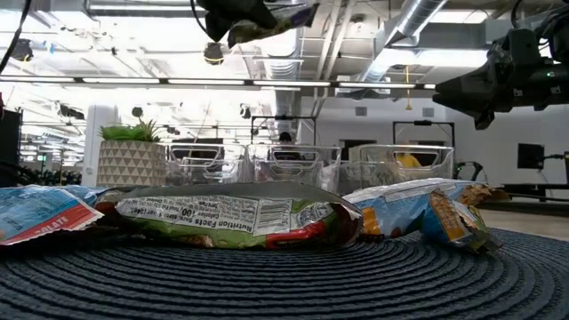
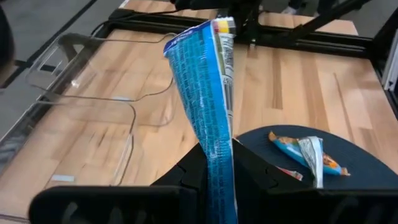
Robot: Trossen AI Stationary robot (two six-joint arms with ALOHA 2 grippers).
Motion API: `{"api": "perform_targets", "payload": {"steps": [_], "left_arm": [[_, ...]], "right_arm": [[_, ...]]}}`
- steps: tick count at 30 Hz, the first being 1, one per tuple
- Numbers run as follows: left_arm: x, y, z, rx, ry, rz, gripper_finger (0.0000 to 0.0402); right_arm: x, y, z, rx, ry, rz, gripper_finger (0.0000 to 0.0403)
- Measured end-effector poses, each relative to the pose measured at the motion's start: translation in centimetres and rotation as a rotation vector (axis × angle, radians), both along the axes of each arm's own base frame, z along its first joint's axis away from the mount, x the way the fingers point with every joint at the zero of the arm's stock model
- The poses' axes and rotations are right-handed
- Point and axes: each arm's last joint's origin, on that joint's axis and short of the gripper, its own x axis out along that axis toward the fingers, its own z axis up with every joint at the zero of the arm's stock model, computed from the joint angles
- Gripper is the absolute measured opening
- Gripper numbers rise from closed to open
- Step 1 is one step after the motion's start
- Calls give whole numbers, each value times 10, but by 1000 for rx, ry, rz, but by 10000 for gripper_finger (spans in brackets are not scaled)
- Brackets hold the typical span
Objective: Pick and place Granola Bars by type
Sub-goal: Put the blue granola bar into the left transparent bin
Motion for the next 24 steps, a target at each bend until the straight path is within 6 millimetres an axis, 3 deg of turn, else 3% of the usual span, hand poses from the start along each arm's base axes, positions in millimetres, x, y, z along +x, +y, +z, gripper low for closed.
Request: {"api": "perform_targets", "payload": {"steps": [8, 24], "left_arm": [[0, 27, -2, 25, 30, 79, 45], [-36, 134, -19, 20, 278, 437, 45]], "right_arm": [[0, 0, 0, 0, 0, 0, 123], [0, 0, 0, 0, 0, 0, 123]]}}
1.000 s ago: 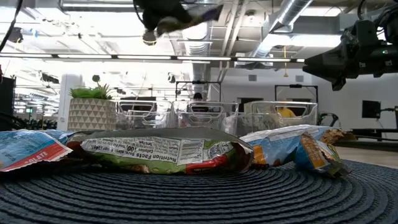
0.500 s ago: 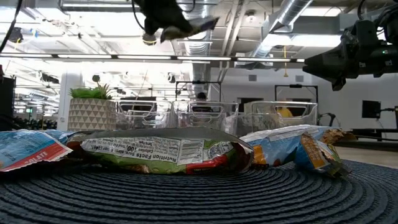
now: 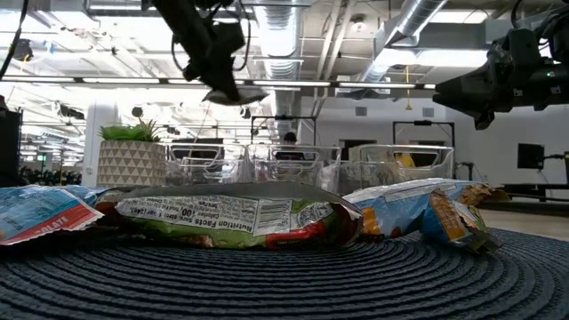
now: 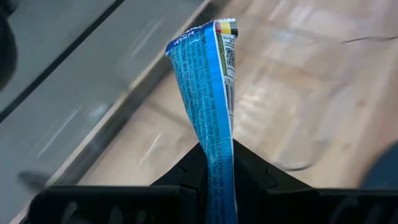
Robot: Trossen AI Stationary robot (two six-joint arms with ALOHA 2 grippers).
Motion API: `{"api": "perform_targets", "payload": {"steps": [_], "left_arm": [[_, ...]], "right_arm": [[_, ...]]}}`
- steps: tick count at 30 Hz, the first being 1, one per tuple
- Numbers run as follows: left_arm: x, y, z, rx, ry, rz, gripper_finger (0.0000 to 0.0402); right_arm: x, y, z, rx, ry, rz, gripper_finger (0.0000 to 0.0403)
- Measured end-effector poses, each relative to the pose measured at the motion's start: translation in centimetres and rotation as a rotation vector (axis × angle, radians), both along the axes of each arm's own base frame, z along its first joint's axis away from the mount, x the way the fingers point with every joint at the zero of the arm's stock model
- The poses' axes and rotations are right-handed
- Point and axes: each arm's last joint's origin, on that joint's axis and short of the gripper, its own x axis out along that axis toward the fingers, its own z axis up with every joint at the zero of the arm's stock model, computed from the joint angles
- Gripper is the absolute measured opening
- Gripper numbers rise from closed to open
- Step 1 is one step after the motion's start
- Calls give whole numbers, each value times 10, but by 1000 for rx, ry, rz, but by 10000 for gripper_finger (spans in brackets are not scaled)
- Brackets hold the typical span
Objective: Pick and place Granola Bars by type
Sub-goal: Put the blue granola bar into the left transparent bin
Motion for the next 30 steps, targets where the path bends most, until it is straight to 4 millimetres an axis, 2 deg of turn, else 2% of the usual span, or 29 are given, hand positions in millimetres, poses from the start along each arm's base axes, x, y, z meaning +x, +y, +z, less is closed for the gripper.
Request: {"api": "perform_targets", "payload": {"steps": [7, 17, 30], "left_arm": [[-19, 26, -5, -31, 68, 112, 45], [-23, 30, -10, -21, 142, 72, 45], [-33, 23, -67, -59, 252, -22, 45]], "right_arm": [[0, 0, 0, 0, 0, 0, 123], [0, 0, 0, 0, 0, 0, 123], [0, 0, 0, 0, 0, 0, 123]]}}
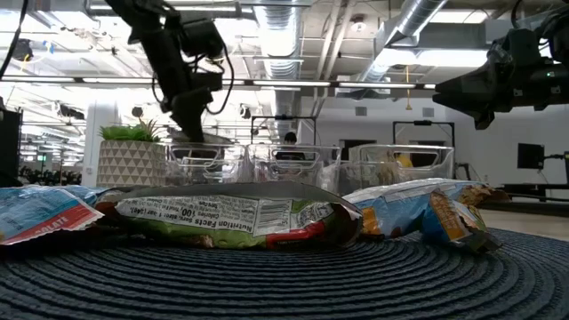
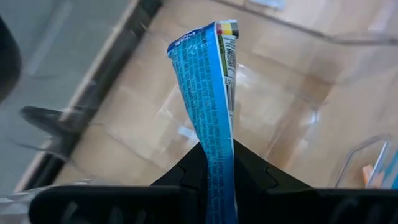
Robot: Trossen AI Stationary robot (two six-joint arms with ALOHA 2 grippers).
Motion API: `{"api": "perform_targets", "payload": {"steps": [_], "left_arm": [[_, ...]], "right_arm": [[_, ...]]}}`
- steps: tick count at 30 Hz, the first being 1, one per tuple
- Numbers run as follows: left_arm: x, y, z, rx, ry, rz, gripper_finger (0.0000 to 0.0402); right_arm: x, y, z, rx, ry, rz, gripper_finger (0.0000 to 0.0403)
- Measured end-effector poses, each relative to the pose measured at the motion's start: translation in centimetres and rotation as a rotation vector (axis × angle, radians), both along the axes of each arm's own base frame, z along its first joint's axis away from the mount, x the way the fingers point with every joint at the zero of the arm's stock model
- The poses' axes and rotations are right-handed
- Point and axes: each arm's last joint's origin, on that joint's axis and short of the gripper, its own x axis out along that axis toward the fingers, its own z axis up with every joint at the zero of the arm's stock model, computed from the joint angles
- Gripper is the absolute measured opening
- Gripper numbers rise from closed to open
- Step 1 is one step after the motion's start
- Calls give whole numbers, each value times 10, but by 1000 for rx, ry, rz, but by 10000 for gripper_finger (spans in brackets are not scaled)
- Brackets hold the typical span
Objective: Pick and place Granola Bars by type
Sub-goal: Put the blue granola bar into the left transparent bin
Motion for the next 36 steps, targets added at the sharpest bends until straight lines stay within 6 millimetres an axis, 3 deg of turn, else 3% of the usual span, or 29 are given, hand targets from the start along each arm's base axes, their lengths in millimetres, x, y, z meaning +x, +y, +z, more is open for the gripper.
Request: {"api": "perform_targets", "payload": {"steps": [12, 23, 36], "left_arm": [[7, 0, -44, -69, 71, -171, 45], [9, -1, -48, -90, 75, -247, 50], [11, 0, -47, -79, 59, -243, 125]], "right_arm": [[0, 0, 0, 0, 0, 0, 123], [0, 0, 0, 0, 0, -1, 123], [0, 0, 0, 0, 0, 0, 123]]}}
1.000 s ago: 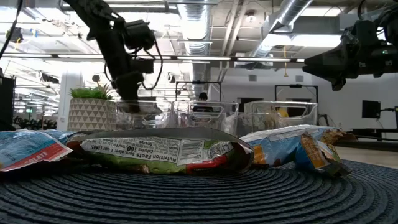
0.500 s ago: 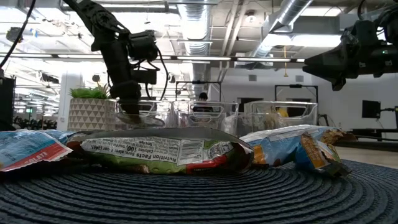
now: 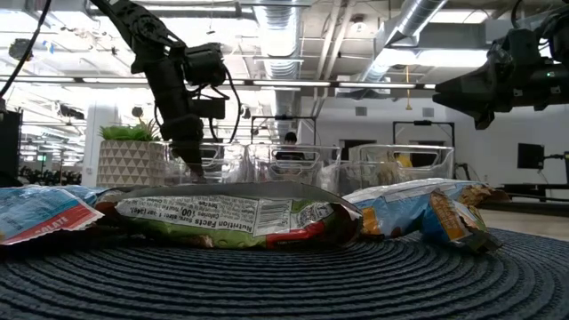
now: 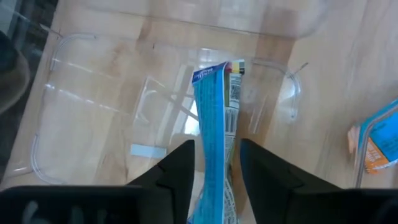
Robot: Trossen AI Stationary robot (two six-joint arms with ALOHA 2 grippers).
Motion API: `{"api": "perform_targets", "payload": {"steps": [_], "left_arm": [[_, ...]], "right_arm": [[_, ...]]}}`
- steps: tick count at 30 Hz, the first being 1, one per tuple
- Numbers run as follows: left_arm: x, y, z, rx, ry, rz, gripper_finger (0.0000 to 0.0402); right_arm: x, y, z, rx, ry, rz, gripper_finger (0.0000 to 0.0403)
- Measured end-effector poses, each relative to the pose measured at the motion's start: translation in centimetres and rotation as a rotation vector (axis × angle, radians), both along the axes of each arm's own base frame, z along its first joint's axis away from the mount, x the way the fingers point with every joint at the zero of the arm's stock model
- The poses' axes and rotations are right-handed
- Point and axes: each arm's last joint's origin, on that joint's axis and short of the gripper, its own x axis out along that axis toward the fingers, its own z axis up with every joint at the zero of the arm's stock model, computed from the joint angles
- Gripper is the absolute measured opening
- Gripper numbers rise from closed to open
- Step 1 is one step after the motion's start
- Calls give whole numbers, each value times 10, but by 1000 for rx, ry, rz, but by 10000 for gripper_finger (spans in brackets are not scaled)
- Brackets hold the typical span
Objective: Pick and place Granola Bars by type
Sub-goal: Put the blue granola bar into the left transparent bin
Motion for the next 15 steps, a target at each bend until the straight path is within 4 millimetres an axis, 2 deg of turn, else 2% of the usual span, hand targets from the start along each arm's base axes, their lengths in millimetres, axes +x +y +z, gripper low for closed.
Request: {"api": "perform_targets", "payload": {"steps": [4, 7, 15], "left_arm": [[0, 0, 1, 0, -1, 0, 130], [3, 1, 9, 13, -24, 0, 130], [6, 0, 59, 82, -189, 25, 129]], "right_arm": [[0, 0, 0, 0, 0, 0, 123], [0, 0, 0, 0, -1, 1, 123], [0, 0, 0, 0, 0, 1, 123]]}}
